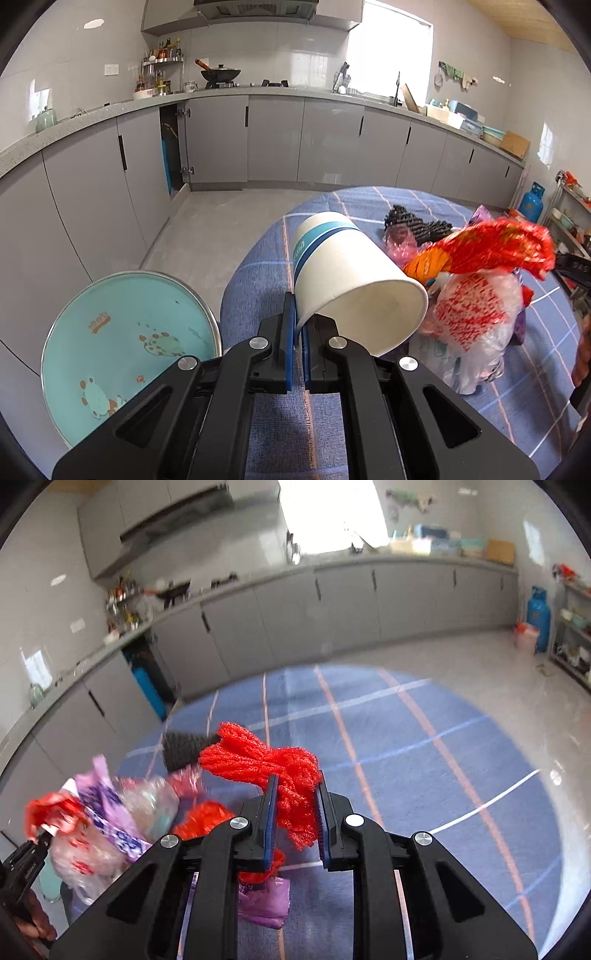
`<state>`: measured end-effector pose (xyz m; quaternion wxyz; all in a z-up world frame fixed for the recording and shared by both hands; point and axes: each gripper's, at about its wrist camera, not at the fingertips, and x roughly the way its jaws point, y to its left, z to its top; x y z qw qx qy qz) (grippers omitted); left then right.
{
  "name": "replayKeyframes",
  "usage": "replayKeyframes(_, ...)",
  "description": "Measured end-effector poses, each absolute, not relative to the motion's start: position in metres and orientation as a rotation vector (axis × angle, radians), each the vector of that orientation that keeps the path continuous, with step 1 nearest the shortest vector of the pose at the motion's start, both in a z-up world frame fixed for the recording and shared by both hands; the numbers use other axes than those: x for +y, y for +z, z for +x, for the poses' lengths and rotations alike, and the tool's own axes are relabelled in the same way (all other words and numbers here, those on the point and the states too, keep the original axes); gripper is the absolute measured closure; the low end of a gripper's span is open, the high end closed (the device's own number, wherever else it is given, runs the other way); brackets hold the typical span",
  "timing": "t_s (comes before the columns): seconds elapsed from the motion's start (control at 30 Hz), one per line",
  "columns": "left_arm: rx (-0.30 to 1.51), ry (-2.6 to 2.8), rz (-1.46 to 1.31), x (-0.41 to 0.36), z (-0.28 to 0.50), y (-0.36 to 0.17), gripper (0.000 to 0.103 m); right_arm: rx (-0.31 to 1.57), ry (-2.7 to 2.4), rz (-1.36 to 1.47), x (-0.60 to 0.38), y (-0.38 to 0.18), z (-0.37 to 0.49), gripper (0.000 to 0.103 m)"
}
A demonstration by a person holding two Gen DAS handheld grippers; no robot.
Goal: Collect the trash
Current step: 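Carry the cup with the left tool and scrubber with the right tool, release into bucket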
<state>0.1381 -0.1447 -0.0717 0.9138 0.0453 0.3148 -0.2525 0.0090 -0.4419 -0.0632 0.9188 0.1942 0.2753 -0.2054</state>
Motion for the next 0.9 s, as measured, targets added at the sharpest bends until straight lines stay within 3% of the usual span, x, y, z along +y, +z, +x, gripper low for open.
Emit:
replayKeyframes(0.33, 0.6, -0.507, 0.056, -0.121, 0.122, -0.051, 0.099, 0.427, -0.405, 0.37, -0.384, -0.025, -0.028, 0.084)
replayKeyframes(0.9, 0.589, -0.377, 0.027, -0.045, 0.1, -0.034, 0.099, 0.386, -0.2, 0.332, -0.277, -0.001, -0.013, 0.084)
